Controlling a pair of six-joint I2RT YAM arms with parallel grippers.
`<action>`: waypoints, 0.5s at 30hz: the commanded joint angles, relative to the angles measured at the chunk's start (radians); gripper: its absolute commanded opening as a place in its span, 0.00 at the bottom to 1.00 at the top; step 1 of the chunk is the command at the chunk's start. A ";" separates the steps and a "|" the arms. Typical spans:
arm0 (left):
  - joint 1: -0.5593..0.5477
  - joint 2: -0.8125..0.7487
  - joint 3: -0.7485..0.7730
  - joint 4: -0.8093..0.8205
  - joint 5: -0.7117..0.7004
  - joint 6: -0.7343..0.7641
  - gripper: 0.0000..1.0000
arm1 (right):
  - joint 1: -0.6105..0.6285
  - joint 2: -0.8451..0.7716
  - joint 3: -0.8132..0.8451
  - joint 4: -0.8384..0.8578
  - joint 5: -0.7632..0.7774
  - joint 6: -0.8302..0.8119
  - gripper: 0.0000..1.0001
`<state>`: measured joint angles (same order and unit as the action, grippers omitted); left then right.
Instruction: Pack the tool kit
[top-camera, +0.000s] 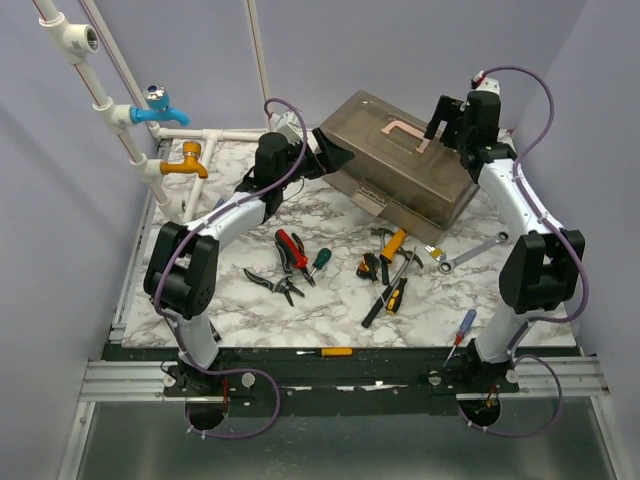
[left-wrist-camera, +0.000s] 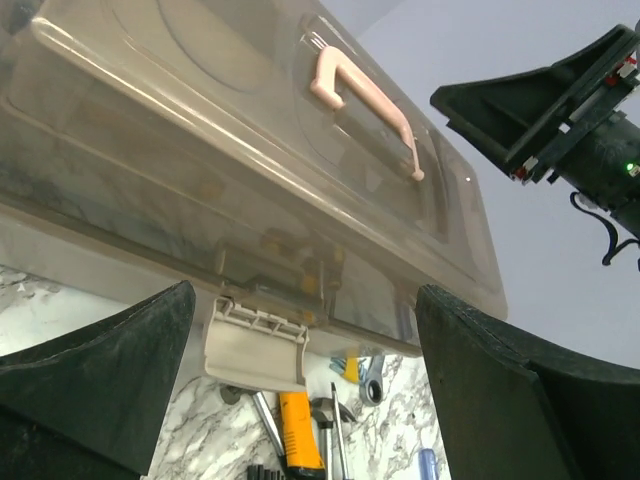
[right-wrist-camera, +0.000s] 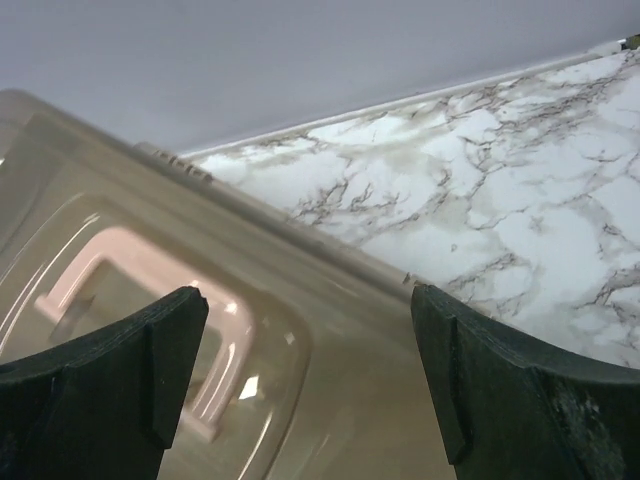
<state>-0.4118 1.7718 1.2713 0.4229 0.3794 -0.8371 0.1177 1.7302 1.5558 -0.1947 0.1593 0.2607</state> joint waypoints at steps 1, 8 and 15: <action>-0.011 0.088 0.080 0.049 0.026 -0.052 0.94 | -0.083 0.082 0.111 -0.044 -0.112 0.006 0.92; -0.017 0.291 0.302 -0.021 0.076 -0.089 0.94 | -0.139 0.181 0.150 -0.109 -0.330 0.031 0.92; -0.069 0.439 0.511 -0.074 0.142 -0.077 0.94 | -0.154 0.089 -0.008 -0.157 -0.460 0.028 0.92</action>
<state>-0.4206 2.1273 1.6653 0.3820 0.4221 -0.9024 -0.0479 1.8702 1.6405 -0.2203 -0.1707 0.2985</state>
